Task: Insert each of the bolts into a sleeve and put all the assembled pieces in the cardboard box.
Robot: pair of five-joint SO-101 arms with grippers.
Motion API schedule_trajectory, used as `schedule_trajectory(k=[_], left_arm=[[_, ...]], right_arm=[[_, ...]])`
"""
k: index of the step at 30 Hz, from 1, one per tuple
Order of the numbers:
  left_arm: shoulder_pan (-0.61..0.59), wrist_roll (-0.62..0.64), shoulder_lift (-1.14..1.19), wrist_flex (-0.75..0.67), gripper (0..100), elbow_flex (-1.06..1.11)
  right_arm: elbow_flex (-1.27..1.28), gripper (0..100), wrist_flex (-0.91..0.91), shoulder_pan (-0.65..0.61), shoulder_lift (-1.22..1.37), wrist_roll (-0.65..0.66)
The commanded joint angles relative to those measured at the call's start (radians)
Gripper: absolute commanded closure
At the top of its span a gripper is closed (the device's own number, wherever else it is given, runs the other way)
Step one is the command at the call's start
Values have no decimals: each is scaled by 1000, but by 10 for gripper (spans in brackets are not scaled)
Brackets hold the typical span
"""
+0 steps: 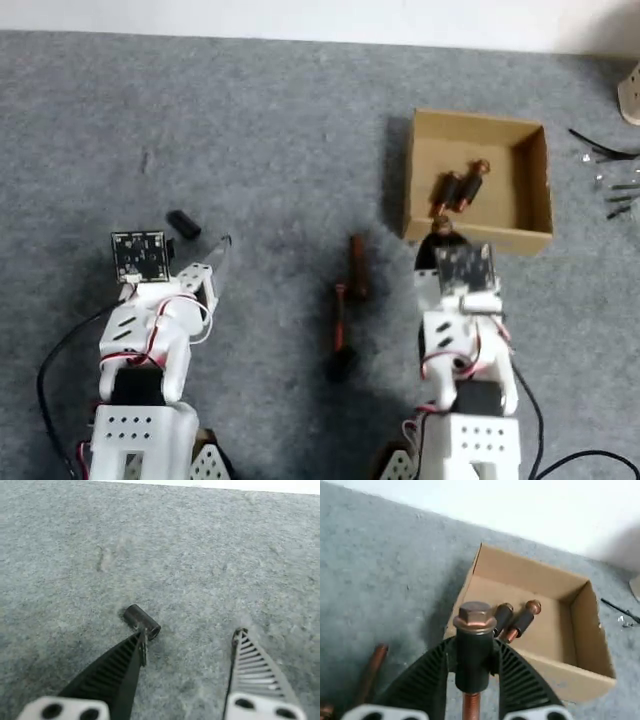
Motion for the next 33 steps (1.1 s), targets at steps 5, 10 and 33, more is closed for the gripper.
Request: schedule_trajectory(k=[5,10,33], left_arm=[[22,-6,-2,3,737,-53],[24,-8,4,0,737,-51],[45,-8,-4,0,737,-38]], right_arm=[[-618,988,-39,-4,748,0],[-858,988,-39,-2,1087,-95],[-1089,432,-39,36,1454,-245]])
